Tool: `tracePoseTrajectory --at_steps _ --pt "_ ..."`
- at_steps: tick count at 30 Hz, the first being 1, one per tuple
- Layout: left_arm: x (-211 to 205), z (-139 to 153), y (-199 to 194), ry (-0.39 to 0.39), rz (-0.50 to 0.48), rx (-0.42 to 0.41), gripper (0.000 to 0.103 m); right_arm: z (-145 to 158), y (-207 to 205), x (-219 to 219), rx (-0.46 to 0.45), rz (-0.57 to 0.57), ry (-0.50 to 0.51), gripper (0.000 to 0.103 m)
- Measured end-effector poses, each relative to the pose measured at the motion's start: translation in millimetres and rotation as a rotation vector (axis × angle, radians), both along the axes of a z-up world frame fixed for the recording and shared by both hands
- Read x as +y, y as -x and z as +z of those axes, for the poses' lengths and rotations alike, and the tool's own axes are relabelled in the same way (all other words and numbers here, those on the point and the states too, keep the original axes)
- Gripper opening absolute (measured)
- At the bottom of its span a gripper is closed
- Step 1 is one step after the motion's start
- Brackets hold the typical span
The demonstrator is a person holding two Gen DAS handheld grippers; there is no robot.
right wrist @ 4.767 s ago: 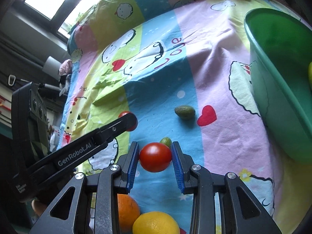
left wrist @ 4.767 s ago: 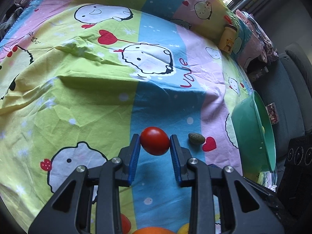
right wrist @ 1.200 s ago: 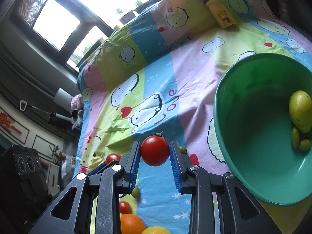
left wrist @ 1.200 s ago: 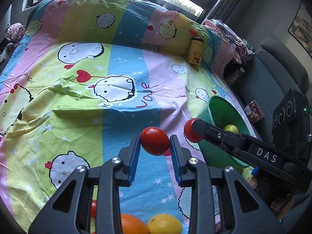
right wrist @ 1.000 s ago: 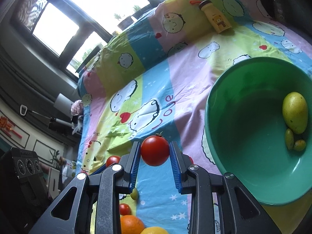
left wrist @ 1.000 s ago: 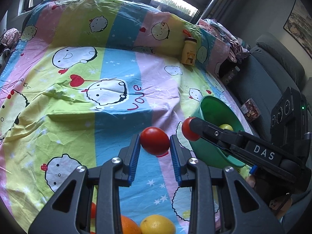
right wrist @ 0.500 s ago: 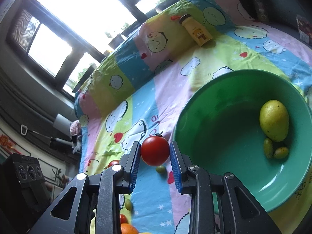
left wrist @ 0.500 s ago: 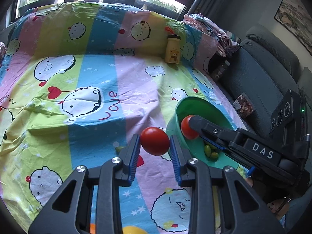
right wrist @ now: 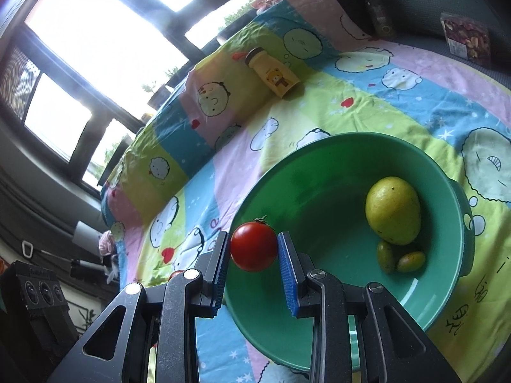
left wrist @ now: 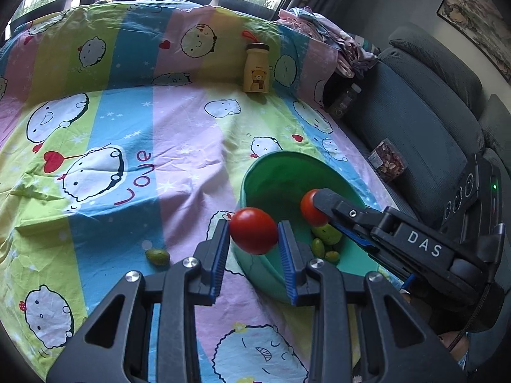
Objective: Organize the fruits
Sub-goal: 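Lower both held cherry tomatoes into the green basin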
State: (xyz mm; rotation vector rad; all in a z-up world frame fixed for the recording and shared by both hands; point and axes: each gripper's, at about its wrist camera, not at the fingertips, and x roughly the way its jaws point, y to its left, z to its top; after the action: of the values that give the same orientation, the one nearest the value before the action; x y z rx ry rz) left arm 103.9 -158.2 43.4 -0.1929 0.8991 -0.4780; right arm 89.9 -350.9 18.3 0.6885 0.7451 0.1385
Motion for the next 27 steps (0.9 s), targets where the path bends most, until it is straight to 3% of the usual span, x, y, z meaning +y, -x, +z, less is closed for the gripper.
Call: tracePoseTrajectory --at_steps 16,27 --pt "-26.3 -12.5 -8.5 0.014 -0.043 0.034 0.03 -6.7 4.1 -20.4 0.043 -0.09 0.033 0.032" --pt "-39.6 -18.6 -10.8 -0.005 -0.065 0.042 0.03 -16.1 2.5 -28.4 0.127 -0.148 0.061 0.032"
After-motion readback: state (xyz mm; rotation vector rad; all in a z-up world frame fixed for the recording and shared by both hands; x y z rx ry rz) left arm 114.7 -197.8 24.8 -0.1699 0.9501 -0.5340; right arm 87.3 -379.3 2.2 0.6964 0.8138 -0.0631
